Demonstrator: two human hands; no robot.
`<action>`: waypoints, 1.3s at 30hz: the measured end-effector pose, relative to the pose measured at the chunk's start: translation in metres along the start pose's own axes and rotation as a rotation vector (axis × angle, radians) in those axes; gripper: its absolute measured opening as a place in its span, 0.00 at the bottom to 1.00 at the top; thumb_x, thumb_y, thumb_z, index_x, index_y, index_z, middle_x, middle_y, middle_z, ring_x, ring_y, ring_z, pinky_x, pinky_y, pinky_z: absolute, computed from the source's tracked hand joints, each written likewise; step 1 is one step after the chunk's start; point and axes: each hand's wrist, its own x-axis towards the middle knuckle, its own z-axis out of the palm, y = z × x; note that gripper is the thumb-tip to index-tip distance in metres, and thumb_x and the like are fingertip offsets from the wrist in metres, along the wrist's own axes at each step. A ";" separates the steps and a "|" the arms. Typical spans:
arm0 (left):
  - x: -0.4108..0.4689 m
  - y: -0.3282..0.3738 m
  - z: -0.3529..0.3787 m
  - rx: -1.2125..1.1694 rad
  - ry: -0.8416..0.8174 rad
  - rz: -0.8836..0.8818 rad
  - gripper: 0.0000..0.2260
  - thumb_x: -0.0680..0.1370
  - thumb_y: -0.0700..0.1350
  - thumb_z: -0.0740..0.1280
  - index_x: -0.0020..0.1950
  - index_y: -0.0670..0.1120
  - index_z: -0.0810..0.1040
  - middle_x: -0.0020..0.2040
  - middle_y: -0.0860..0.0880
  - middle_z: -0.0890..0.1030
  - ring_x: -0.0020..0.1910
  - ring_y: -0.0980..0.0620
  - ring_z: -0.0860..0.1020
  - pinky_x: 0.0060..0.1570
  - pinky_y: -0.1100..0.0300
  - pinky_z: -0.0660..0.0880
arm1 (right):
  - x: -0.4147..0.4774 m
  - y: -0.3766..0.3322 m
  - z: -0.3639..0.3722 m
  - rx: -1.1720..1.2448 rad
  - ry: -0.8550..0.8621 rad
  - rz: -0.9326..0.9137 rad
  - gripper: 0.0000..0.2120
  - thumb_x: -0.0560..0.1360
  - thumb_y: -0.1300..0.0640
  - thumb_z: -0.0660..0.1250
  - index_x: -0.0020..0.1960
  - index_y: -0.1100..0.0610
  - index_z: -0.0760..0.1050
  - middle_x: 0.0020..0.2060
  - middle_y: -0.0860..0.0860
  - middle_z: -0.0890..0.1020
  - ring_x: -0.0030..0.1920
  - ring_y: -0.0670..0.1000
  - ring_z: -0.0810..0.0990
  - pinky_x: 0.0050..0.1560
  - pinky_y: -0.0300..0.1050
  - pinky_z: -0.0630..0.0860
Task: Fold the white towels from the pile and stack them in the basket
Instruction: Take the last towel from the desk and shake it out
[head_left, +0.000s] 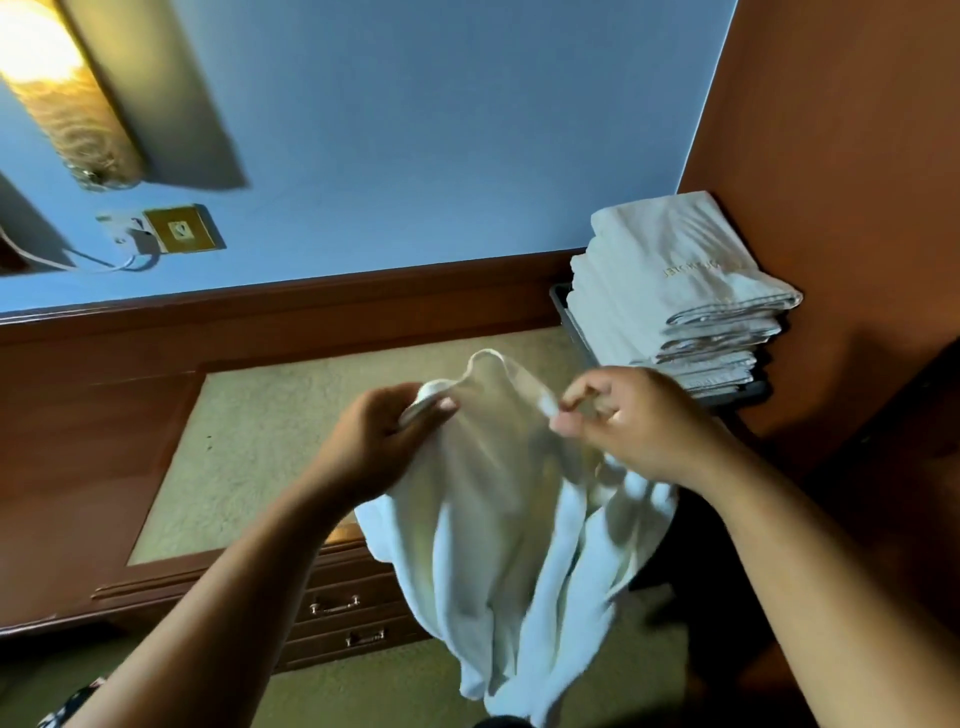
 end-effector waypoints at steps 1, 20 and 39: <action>0.005 0.017 -0.002 0.048 -0.057 0.084 0.17 0.77 0.63 0.65 0.43 0.50 0.81 0.32 0.55 0.77 0.32 0.62 0.72 0.32 0.55 0.72 | -0.002 -0.006 0.009 -0.001 -0.057 -0.018 0.19 0.68 0.37 0.75 0.56 0.41 0.77 0.27 0.44 0.72 0.30 0.41 0.72 0.34 0.40 0.69; -0.007 -0.076 -0.021 0.235 0.222 -0.215 0.04 0.70 0.48 0.62 0.40 0.54 0.75 0.34 0.53 0.77 0.33 0.55 0.75 0.32 0.58 0.68 | 0.007 0.036 -0.030 0.072 0.355 0.047 0.14 0.75 0.47 0.67 0.39 0.58 0.76 0.23 0.48 0.70 0.26 0.46 0.68 0.31 0.45 0.63; 0.015 0.025 0.026 0.200 -0.009 0.353 0.06 0.81 0.36 0.62 0.50 0.48 0.73 0.51 0.51 0.73 0.48 0.54 0.76 0.45 0.59 0.75 | -0.014 0.001 0.027 0.452 0.070 -0.156 0.19 0.72 0.40 0.63 0.38 0.56 0.74 0.26 0.49 0.73 0.28 0.52 0.70 0.31 0.51 0.65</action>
